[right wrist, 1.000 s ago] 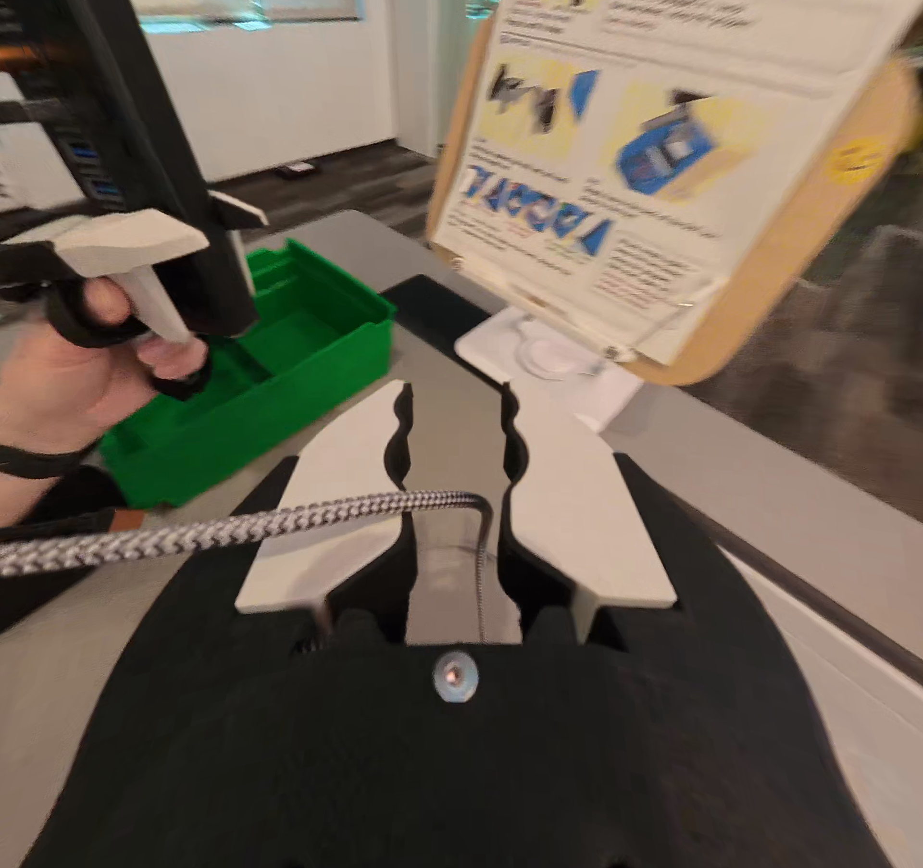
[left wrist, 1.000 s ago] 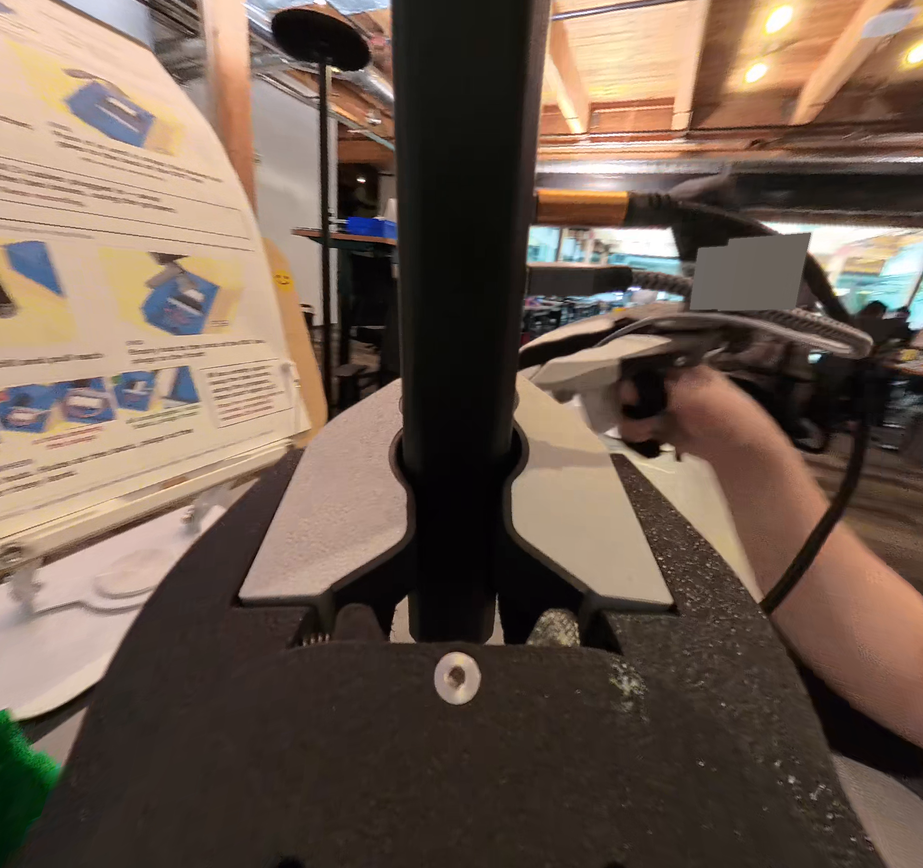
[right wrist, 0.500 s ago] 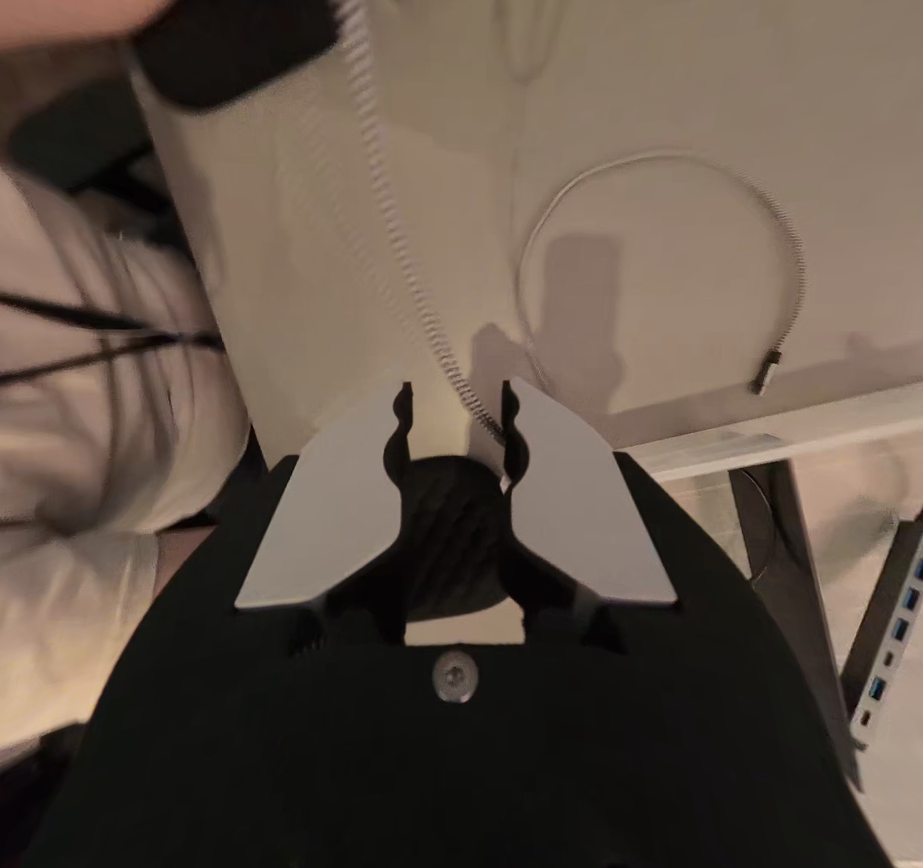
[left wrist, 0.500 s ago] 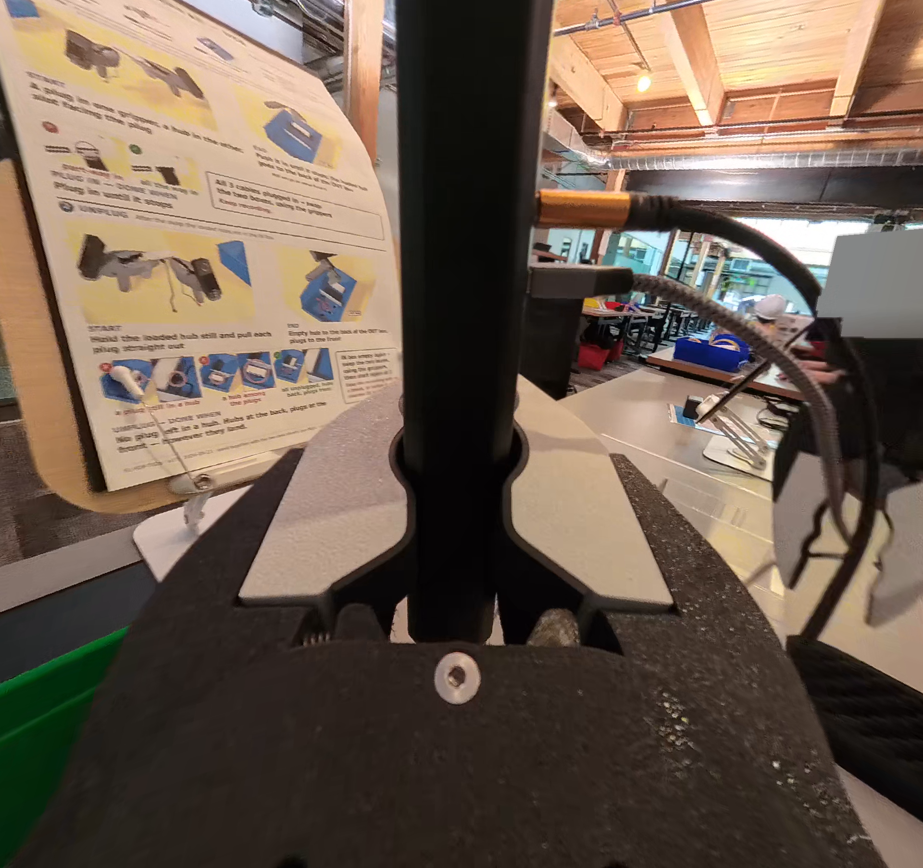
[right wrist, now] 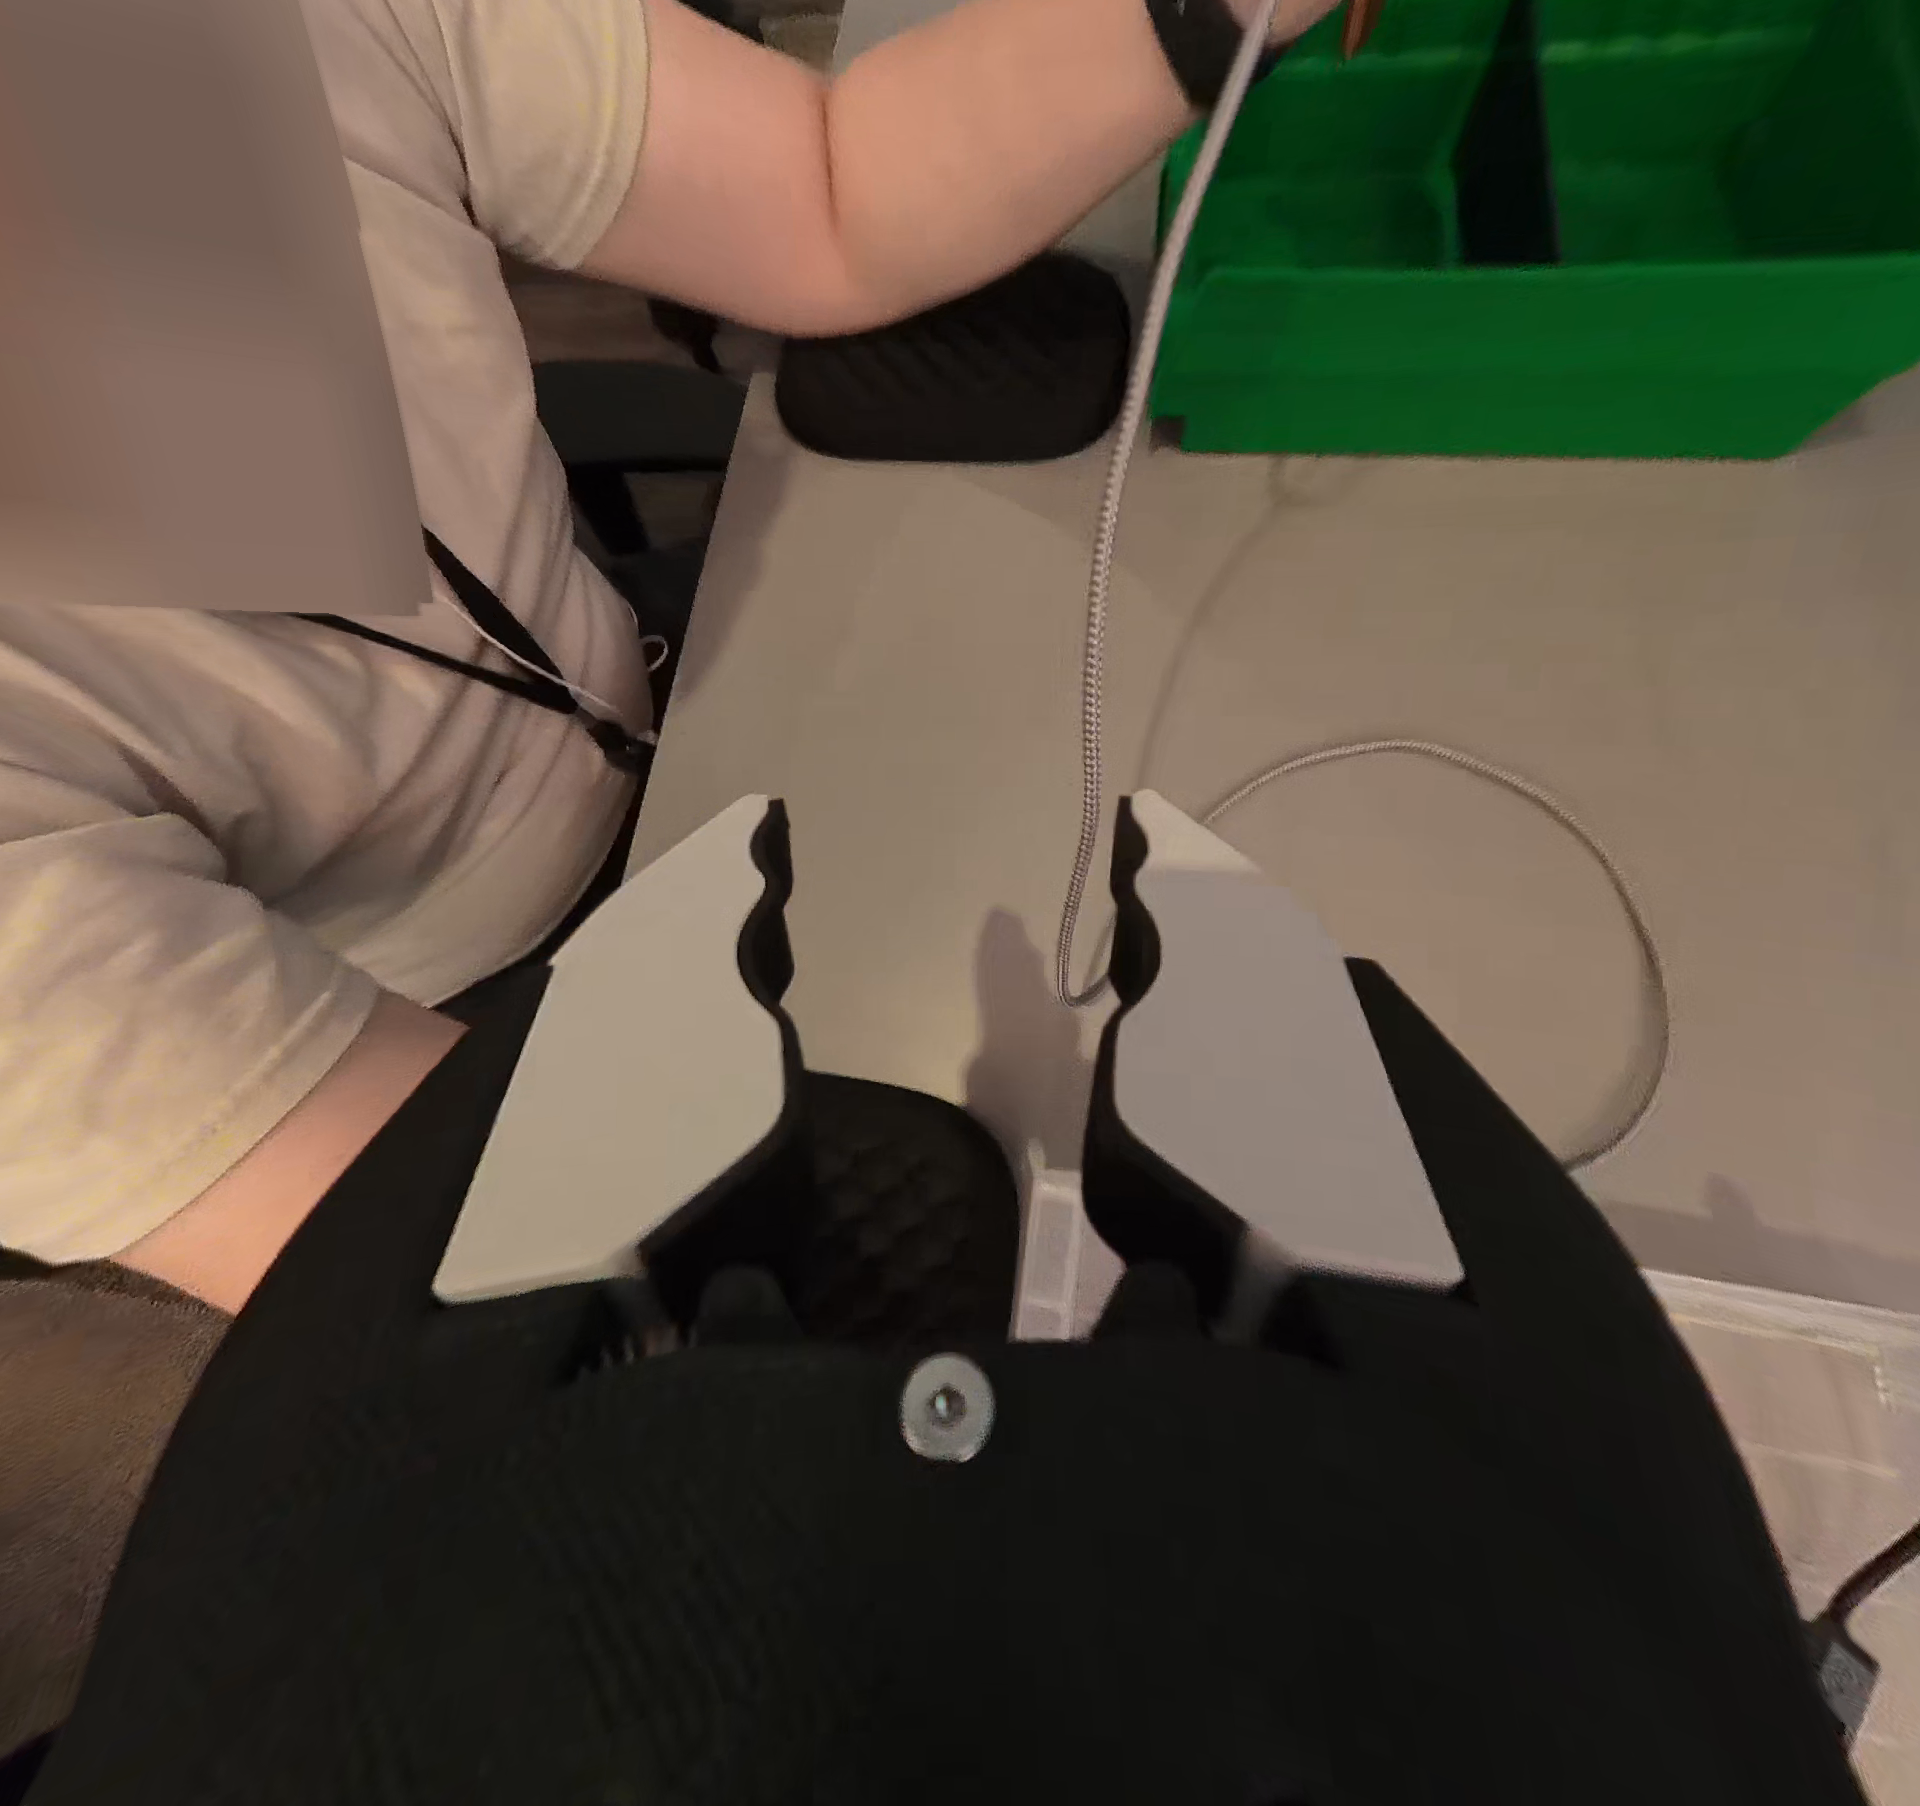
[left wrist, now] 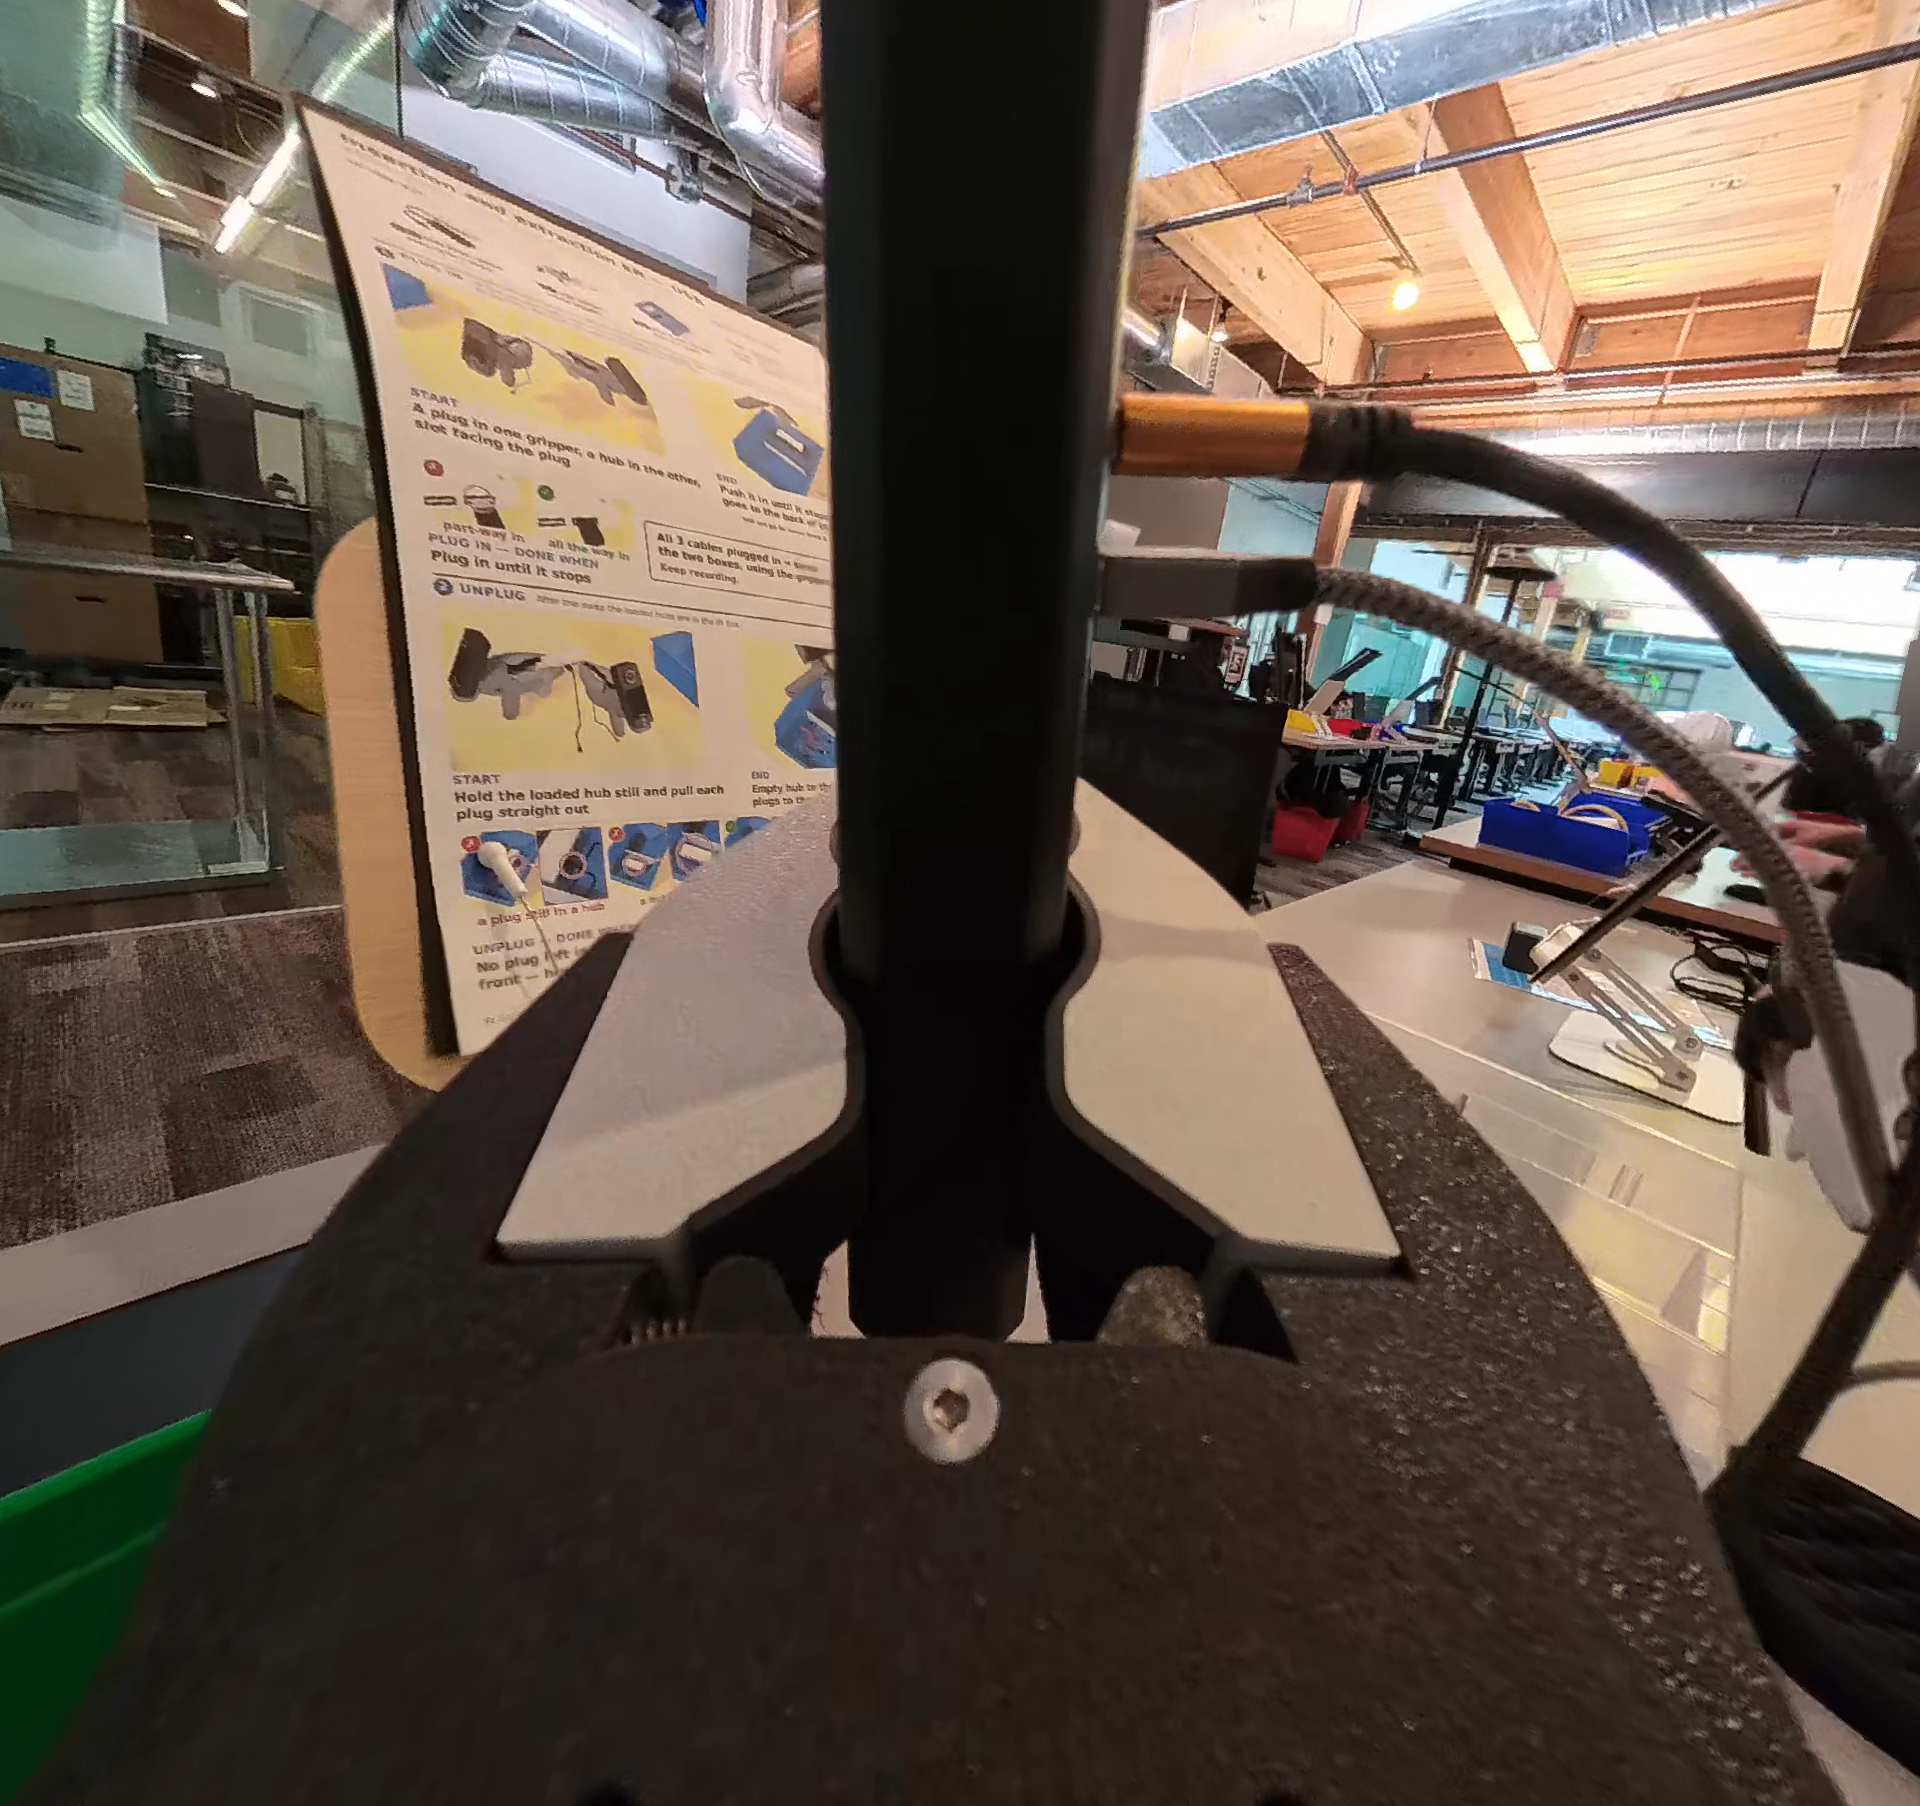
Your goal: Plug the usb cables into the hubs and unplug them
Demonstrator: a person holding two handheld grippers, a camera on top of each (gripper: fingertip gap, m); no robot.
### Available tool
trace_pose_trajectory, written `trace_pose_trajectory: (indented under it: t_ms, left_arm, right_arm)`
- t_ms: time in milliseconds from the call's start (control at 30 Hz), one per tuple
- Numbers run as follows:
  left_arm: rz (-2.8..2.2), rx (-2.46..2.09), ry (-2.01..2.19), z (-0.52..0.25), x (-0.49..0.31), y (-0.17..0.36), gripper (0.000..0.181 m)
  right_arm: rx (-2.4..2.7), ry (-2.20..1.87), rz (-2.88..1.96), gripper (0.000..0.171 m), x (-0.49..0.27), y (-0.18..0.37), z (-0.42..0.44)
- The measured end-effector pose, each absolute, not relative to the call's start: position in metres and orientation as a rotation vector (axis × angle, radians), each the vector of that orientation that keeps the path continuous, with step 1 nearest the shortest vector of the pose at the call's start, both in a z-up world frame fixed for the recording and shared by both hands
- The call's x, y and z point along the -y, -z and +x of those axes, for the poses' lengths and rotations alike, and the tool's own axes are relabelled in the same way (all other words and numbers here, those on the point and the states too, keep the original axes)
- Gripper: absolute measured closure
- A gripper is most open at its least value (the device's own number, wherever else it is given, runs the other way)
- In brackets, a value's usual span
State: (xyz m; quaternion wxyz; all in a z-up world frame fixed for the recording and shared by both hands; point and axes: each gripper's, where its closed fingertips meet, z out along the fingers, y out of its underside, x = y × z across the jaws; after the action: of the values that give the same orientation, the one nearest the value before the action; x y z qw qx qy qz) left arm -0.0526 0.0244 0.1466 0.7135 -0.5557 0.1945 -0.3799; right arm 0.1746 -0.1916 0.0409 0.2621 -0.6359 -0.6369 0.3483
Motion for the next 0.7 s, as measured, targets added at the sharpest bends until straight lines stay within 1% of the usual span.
trace_pose_trajectory:
  t_ms: [100,167,233,333,400,433,500,567,633,700]
  left_arm:
    - [-1.225,-0.433,0.842,-0.055,-0.023,-0.149,0.150]
    - [-1.226,-0.447,0.851,-0.050,-0.021,-0.147,0.150]
    - [-1.235,-0.474,0.823,-0.040,-0.020,-0.143,0.150]
    - [-1.247,-0.527,0.719,-0.022,-0.019,-0.134,0.150]
    - [-1.249,-0.553,0.688,-0.008,-0.015,-0.128,0.151]
    - [-1.255,-0.570,0.690,0.001,-0.012,-0.125,0.151]
    - [-1.279,-0.596,0.690,0.016,-0.008,-0.117,0.151]
    - [-1.291,-0.617,0.668,0.027,-0.006,-0.110,0.151]
    - [-1.298,-0.624,0.650,0.033,-0.005,-0.105,0.151]
    - [-1.302,-0.631,0.655,0.038,-0.004,-0.101,0.150]
  right_arm:
    - [1.642,-0.904,-1.649,0.111,0.180,-0.056,0.171]
    - [1.575,-0.875,-1.524,0.111,0.169,-0.077,0.158]
    - [1.470,-0.893,-1.315,0.111,0.164,-0.113,0.132]
    - [1.189,-1.022,-1.014,0.112,0.165,-0.175,0.094]
    - [0.942,-1.061,-0.969,0.112,0.151,-0.196,0.081]
    - [0.851,-1.070,-0.996,0.117,0.143,-0.198,0.077]
    - [0.716,-1.115,-1.052,0.136,0.132,-0.195,0.070]
    - [0.693,-1.187,-1.052,0.148,0.140,-0.193,0.058]
    - [0.747,-1.110,-1.149,0.149,0.139,-0.177,0.040]
    - [0.807,-0.889,-1.245,0.149,0.127,-0.157,0.031]
